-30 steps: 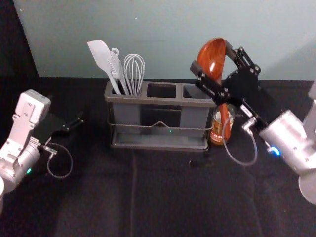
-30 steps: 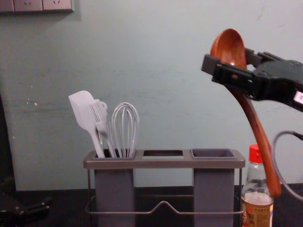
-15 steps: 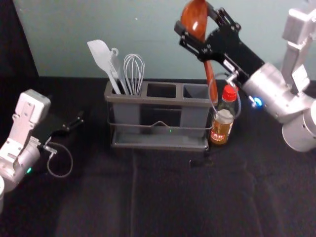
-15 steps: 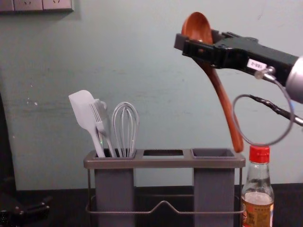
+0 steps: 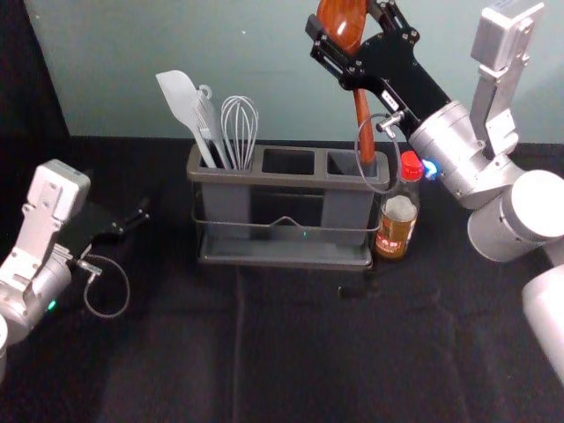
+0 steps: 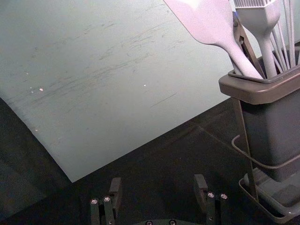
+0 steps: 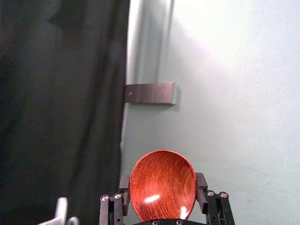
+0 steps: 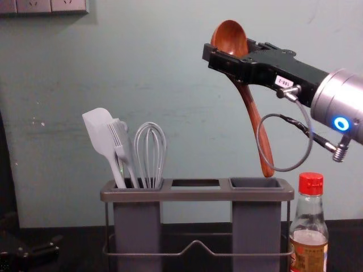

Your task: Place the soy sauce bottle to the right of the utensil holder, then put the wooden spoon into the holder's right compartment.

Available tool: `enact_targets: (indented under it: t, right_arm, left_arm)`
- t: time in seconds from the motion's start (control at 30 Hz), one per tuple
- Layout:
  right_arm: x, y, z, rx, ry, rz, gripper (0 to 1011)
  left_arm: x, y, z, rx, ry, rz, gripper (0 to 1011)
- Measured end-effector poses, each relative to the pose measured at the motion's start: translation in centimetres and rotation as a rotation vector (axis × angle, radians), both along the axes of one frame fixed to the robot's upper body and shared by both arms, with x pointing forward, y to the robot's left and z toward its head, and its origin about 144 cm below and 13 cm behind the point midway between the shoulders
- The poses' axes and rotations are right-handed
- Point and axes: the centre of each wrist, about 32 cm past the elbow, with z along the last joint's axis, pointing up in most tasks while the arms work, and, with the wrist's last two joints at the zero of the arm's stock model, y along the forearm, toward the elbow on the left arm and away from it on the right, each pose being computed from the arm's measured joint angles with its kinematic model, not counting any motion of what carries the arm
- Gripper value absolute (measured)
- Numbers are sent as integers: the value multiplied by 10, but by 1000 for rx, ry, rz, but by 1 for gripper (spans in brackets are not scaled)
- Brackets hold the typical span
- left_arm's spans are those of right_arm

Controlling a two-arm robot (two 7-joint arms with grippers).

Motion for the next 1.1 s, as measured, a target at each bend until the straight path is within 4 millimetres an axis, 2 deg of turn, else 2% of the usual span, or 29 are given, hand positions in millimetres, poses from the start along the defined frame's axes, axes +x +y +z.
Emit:
enact_targets:
  t: [0.33, 1.1]
  right_arm:
    - [1, 11, -18, 53, -37, -54, 837]
    - [-12, 8, -66, 48, 29, -26, 837]
  left_arm:
    - [0, 0, 0, 0, 0, 0, 1005]
    - [0, 0, 0, 0, 0, 0, 1005]
